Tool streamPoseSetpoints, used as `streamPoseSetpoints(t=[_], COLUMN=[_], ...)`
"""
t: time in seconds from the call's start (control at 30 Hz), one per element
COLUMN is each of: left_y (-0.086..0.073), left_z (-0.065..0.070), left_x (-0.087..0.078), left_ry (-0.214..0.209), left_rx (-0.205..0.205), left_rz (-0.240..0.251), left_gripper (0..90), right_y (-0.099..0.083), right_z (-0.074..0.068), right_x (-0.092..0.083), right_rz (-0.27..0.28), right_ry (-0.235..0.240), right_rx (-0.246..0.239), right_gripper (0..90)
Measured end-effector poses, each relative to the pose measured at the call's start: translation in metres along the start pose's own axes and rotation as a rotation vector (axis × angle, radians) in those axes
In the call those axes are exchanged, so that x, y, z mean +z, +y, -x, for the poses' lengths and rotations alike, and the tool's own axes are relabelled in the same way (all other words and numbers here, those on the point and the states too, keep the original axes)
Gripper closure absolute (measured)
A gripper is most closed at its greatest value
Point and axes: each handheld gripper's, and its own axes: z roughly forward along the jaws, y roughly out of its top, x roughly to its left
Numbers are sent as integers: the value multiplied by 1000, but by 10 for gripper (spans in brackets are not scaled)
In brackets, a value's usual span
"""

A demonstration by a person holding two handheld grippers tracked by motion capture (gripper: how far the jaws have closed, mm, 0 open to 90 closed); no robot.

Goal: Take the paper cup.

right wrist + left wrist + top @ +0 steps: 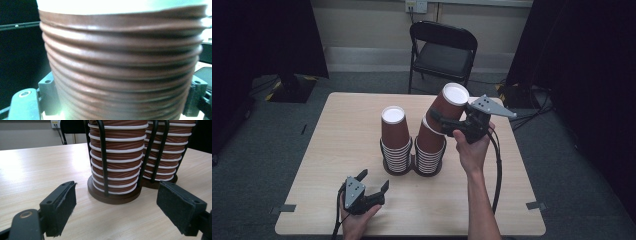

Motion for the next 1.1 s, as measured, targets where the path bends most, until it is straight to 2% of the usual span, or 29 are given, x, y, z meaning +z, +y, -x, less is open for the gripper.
streamPoseSetpoints(t=[0.3, 0.4, 0.47, 0.53, 0.7, 0.73, 0.83, 0.9, 0.97, 1.1], left_y=[0, 0, 0, 0, 0, 0, 1, 1, 1, 1], left_z=[-3, -2, -2, -1, -2, -3, -2, -2, -2, -3], left_x=[-1, 0, 0, 1, 0, 1, 3, 3, 1, 1], left_ry=[-6, -12, -11, 4, 2, -9, -1, -1, 1, -8], left_rx=[-25, -20, -15, -9, -21, -20, -23, -18, -23, -29], left_rz=[7, -3, -5, -11, -4, -11, -36, -29, -13, -16], left_gripper=[177, 184, 221, 219, 225, 240, 242, 278, 276, 265], right_y=[3, 4, 4, 3, -7, -9, -17, -26, -30, -37], right_z=[4, 7, 8, 10, 7, 7, 11, 12, 12, 9], right_x=[-19, -30, -33, -38, -51, -53, -60, -65, -68, -73], right_rz=[7, 6, 4, 5, 11, 8, 0, -3, -7, -16], right_ry=[-17, -36, -41, -47, -73, -74, -89, -94, -98, -109], right_rx=[1, 0, 4, 10, 25, 34, 56, 73, 77, 88], right_gripper=[146, 146, 146, 146, 146, 146, 146, 146, 146, 146])
